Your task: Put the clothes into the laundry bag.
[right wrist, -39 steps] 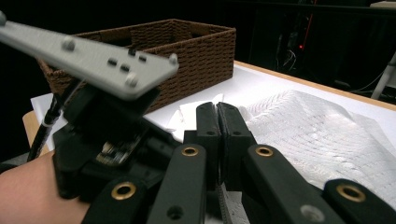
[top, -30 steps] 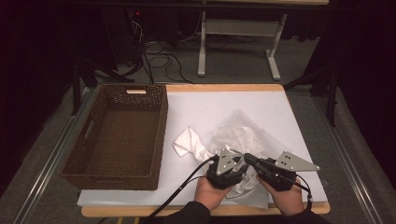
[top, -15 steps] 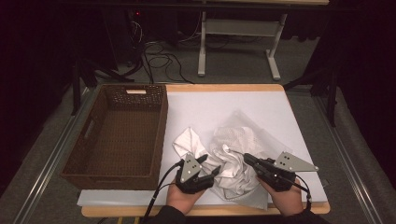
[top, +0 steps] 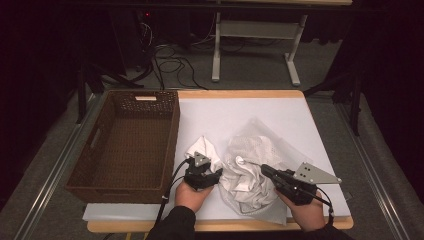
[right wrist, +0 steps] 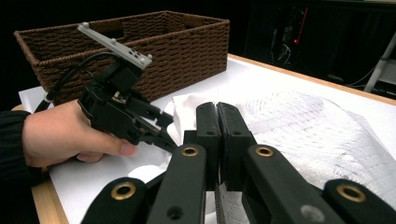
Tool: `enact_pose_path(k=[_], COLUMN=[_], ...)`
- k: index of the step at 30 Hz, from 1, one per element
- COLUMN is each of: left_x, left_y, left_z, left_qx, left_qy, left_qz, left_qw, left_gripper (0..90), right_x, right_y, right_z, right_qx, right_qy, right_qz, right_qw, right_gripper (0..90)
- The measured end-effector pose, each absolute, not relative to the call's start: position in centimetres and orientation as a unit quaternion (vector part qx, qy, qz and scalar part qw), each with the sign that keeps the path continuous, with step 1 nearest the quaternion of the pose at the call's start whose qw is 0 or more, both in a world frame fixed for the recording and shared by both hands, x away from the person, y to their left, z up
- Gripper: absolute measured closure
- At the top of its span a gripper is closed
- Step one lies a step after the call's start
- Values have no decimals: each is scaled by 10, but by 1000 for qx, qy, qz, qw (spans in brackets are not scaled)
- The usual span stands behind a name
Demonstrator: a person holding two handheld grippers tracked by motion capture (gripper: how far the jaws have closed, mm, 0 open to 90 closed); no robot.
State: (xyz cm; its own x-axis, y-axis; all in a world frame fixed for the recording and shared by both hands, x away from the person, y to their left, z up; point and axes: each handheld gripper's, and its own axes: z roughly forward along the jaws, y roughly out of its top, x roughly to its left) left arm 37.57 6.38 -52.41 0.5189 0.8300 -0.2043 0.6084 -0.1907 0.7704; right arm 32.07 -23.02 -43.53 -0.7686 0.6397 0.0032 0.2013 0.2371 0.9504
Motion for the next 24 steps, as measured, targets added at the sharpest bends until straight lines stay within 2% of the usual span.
enact_pose_path(k=[3,4,5,13,19,24], left_x=[376,376,375,350,328,311], left_y=[62,63,63,64,40,10], left_z=[-524,-524,-523,-487,-464,-459], left_qx=[765,764,762,716,714,737], left_qy=[466,468,467,433,371,305], left_qz=[112,100,103,163,171,165], left_qw=[430,433,437,522,569,581], left_gripper=[710,822,852,870,872,872], right_x=[321,321,320,321,322,323], right_y=[-230,-230,-230,-231,-231,-232], right_z=[-436,-435,-435,-436,-437,-437], right_qx=[276,276,277,282,284,290], right_qy=[761,761,761,759,759,757], right_qz=[553,552,552,552,551,549], right_qw=[197,199,198,199,202,202], right_gripper=[897,897,897,897,897,897])
